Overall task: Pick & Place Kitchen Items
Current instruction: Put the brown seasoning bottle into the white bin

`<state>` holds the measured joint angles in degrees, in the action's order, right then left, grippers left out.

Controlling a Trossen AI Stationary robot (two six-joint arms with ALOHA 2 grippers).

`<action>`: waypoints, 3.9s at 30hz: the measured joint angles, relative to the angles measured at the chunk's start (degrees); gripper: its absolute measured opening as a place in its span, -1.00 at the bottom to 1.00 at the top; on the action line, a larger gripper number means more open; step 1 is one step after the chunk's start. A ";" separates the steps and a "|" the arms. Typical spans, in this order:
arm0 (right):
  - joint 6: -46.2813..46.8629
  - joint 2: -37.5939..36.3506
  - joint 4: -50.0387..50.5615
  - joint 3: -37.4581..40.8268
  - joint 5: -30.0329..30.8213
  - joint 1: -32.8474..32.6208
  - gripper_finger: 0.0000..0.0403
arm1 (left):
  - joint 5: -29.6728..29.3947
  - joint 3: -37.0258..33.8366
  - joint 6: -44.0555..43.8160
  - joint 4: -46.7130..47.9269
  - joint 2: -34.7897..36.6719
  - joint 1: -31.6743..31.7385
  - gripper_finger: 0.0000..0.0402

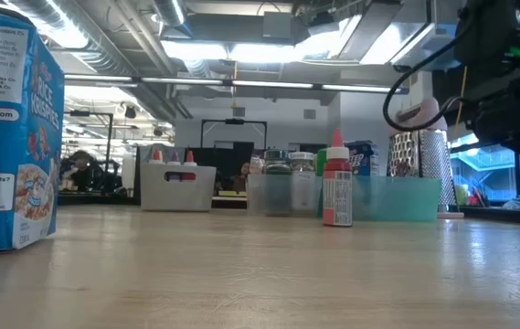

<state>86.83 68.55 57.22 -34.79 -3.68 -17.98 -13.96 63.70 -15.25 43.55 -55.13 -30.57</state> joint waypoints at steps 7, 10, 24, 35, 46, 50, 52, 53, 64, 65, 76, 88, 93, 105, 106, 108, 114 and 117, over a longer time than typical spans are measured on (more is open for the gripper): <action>-1.76 0.00 -0.82 0.46 -0.84 0.42 0.18 | -0.09 0.00 0.00 0.00 0.00 0.00 0.40; -2.08 0.00 -0.96 0.46 -1.07 0.42 0.13 | -0.28 0.00 0.00 0.00 0.00 0.00 0.40; -7.27 0.02 -6.09 -1.62 -4.07 0.40 -0.12 | -0.36 0.00 0.00 0.00 0.00 0.00 0.40; -22.08 0.02 -4.22 -22.19 -2.73 0.64 -0.12 | -0.34 0.00 -0.47 0.00 -0.02 0.00 0.40; -43.65 4.52 -3.68 -36.07 0.21 8.97 -0.12 | -0.61 0.00 -3.00 -0.02 -0.02 0.00 0.40; -52.83 9.14 -3.38 -40.51 -0.52 13.12 -0.12 | -1.94 0.00 -3.86 -0.06 -0.02 -0.01 0.40; -57.31 11.56 -2.74 -43.29 -0.95 15.42 -0.12 | -2.71 0.00 -4.11 -0.28 -0.02 -0.02 0.40; -59.53 12.87 -2.48 -44.92 -1.14 16.56 -0.12 | -2.98 0.00 -4.13 -0.40 -0.02 -0.01 0.40; -80.83 28.59 9.58 -66.99 -1.56 26.95 -0.11 | -4.41 0.00 -6.82 -0.16 -0.03 -0.02 0.40; -82.28 30.05 10.45 -68.31 -1.58 27.70 -0.11 | -4.41 0.00 -7.36 0.01 -0.02 -0.01 0.40; -94.85 40.27 8.94 -71.90 -3.59 32.37 -0.11 | -4.41 0.00 -10.48 1.49 -0.02 -0.07 0.40; -100.75 43.08 9.45 -71.90 -4.50 31.37 -0.11 | -6.02 0.00 -11.90 2.83 0.97 -0.07 0.40; -101.42 43.94 10.18 -71.90 -4.50 31.73 -0.11 | -6.57 0.00 -12.09 3.04 1.31 -0.07 0.40; -102.28 48.77 11.99 -71.84 -2.44 32.95 -0.11 | -6.57 0.00 -12.07 3.06 1.29 -0.07 0.40; -102.26 48.87 12.02 -71.84 -1.83 33.06 -0.11 | -6.57 0.00 -12.07 3.06 1.29 -0.07 0.40; -102.27 48.87 11.61 -71.82 -0.68 33.34 -0.11 | -6.57 0.00 -12.08 3.06 1.29 -0.07 0.40; -101.53 48.85 10.79 -71.84 0.36 34.64 -0.11 | -6.57 -0.04 -12.78 3.00 1.27 -0.07 0.40; -101.52 49.08 10.80 -71.84 0.67 34.85 -0.11 | -6.52 -0.48 -13.98 3.19 1.21 -0.07 0.40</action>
<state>-14.69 117.64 68.01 -106.63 -3.01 16.86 -20.48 63.22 -29.22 46.74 -53.92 -30.63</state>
